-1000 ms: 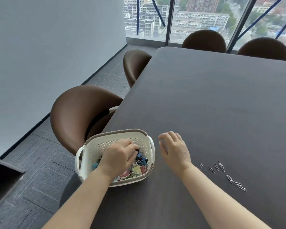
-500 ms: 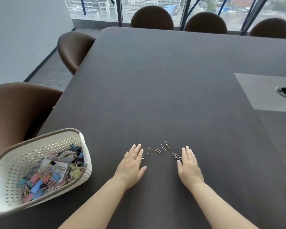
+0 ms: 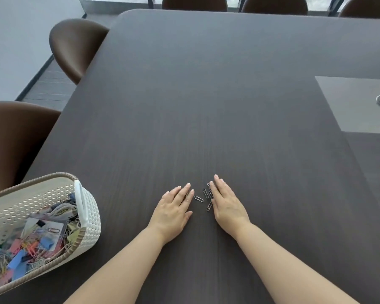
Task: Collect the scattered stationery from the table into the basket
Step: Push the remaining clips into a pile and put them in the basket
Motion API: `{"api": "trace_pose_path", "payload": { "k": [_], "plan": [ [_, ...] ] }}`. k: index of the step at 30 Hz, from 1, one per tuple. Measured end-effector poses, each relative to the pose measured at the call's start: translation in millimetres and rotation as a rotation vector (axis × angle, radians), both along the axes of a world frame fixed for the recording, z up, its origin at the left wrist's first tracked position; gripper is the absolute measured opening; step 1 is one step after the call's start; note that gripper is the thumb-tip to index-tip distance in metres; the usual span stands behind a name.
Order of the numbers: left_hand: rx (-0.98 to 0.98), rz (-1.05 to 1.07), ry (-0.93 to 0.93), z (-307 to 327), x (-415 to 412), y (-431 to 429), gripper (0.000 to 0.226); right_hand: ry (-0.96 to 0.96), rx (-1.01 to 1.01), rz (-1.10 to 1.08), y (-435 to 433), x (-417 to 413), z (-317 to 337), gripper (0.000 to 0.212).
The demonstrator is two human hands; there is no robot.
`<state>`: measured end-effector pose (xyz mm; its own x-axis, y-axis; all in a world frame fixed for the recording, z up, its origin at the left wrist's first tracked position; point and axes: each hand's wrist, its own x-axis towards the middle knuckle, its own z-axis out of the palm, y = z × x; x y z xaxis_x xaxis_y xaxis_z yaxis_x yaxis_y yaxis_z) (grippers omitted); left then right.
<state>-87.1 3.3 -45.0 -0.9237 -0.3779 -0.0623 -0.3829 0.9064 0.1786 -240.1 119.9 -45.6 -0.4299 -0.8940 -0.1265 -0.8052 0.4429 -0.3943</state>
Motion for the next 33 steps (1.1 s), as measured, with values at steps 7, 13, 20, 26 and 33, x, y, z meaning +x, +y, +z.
{"api": "trace_pose_path", "payload": {
  "k": [7, 13, 20, 26, 33],
  "plan": [
    [-0.021, -0.240, 0.231, -6, 5, -11, 0.042, 0.033, -0.204, 0.187, 6, -12, 9, 0.037],
    [-0.101, -0.065, 0.294, -3, 16, -10, 0.042, 0.087, -0.255, -0.092, 35, -6, -1, 0.050],
    [-0.107, 0.021, 0.222, -3, 1, 0, 0.055, 0.265, -0.215, -0.069, 29, 2, -12, 0.071],
    [-0.033, 0.086, 0.337, -13, -12, 8, 0.042, 0.296, -0.378, -0.025, 12, -2, -25, 0.033],
    [0.001, 0.122, 0.415, -22, -11, 14, 0.028, 0.344, -0.464, 0.017, 11, -2, -30, 0.031]
  ]
}}
